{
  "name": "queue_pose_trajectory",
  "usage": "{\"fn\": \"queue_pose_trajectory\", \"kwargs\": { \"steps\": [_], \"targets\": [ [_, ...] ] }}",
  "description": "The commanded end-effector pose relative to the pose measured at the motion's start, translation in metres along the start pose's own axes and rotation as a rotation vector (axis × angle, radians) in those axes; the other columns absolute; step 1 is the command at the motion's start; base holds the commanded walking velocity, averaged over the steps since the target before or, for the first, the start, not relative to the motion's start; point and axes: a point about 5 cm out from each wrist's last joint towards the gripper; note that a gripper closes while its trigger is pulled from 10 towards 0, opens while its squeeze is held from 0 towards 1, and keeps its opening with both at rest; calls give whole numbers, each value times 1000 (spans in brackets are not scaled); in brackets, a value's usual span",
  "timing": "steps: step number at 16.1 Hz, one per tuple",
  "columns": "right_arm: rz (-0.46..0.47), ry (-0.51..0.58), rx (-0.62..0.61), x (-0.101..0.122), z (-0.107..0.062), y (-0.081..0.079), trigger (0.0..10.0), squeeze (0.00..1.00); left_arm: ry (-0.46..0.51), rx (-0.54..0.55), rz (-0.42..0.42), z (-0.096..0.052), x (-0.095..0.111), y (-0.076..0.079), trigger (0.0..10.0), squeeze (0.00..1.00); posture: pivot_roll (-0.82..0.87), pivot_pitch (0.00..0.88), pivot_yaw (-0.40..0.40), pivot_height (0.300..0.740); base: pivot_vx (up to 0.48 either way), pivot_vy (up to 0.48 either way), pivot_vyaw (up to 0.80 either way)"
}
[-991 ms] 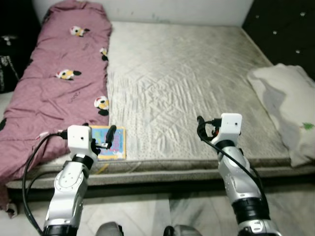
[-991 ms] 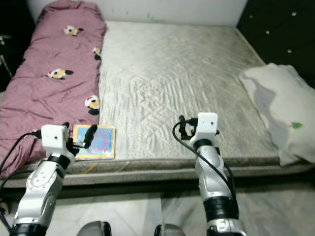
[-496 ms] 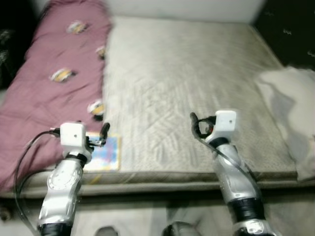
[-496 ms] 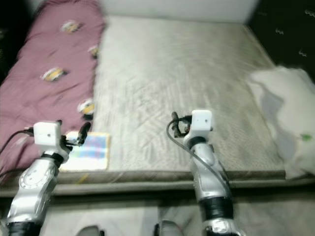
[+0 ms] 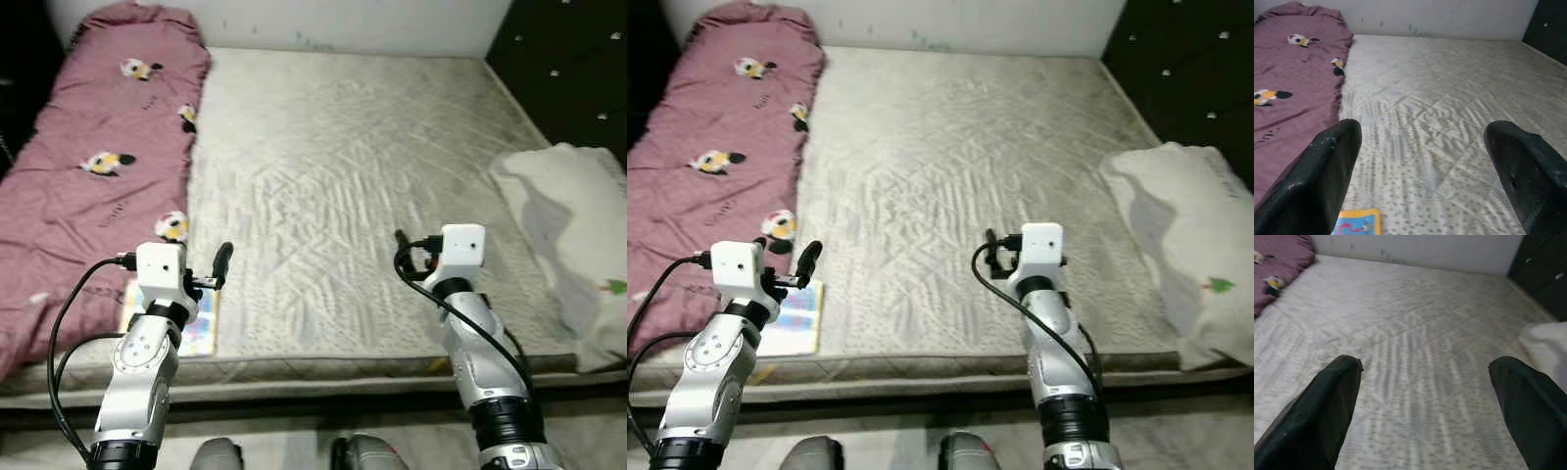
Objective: Clean up the room
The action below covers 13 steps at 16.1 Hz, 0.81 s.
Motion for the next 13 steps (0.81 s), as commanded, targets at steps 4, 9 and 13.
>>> {"fn": "queue_pose_trajectory", "kwargs": {
  "steps": [4,9,13],
  "targets": [
    [24,-17,-12,0,2,-1,10000,0,-21,6,-2,-1,-3,-4,10000,0,11,98,-74,740,0,480,0],
    [44,-27,18,-2,1,-4,10000,0,-20,13,-8,0,-2,-4,10000,0,13,108,-76,740,0,480,0],
    [45,-26,24,-1,1,-4,10000,0,-21,12,-13,-1,-3,-3,10000,0,12,113,-81,740,0,480,-533]
  ]
}}
Point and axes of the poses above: a point about 5 cm out from each wrist's last joint towards the gripper, its own z axis pointing out of the wrist towards the gripper, its own x axis along the axis of the wrist's last joint, y = z × x, and after that the axes turned 9 degrees about z, right-handed
